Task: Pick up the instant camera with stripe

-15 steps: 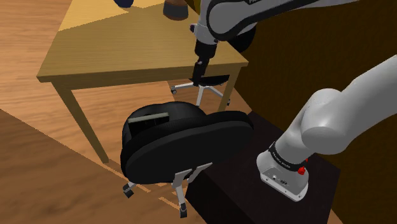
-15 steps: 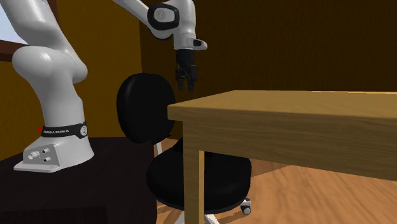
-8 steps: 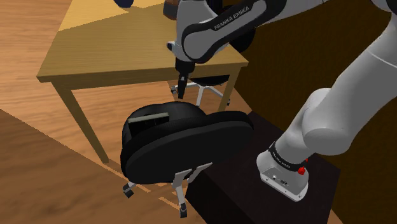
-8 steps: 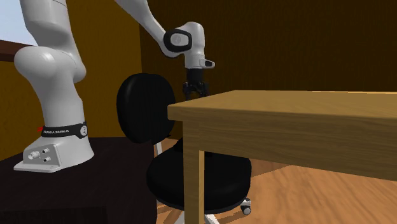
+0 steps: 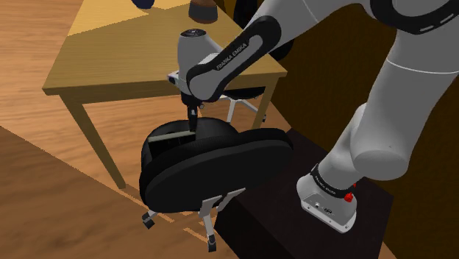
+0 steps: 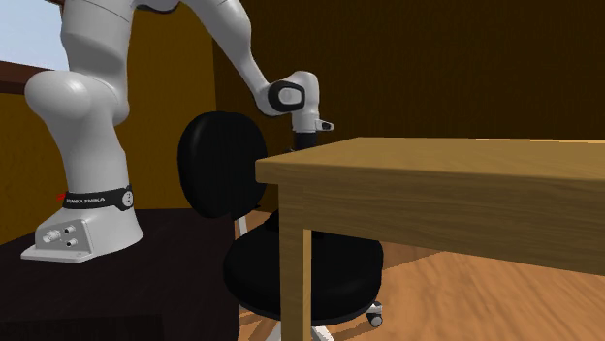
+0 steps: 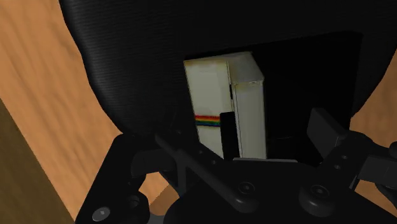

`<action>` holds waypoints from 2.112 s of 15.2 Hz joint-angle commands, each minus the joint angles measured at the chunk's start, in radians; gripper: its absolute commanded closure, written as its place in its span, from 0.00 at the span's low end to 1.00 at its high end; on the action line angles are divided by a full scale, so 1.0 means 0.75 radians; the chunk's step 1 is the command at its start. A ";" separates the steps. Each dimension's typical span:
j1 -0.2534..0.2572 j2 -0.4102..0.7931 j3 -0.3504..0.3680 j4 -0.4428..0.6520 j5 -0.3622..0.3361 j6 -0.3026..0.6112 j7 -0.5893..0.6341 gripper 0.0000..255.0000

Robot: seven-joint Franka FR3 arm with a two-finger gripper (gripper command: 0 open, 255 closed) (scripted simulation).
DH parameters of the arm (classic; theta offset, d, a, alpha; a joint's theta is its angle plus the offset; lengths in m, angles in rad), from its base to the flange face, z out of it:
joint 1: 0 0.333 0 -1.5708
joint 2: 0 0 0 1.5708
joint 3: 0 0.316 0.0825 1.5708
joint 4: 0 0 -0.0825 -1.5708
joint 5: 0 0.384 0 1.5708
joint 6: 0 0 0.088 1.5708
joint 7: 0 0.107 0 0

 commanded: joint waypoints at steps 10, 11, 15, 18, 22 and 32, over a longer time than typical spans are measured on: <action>0.043 0.247 -0.001 0.071 -0.080 0.175 -0.021 0.00; 0.043 0.247 -0.001 0.071 -0.079 0.175 -0.021 0.00; 0.042 0.244 -0.001 0.069 -0.079 0.175 -0.022 1.00; 0.042 0.244 -0.001 0.069 -0.079 0.174 -0.022 1.00; 0.041 0.231 0.002 0.069 -0.076 0.161 -0.024 1.00; 0.026 0.079 0.022 0.067 -0.042 0.012 -0.048 1.00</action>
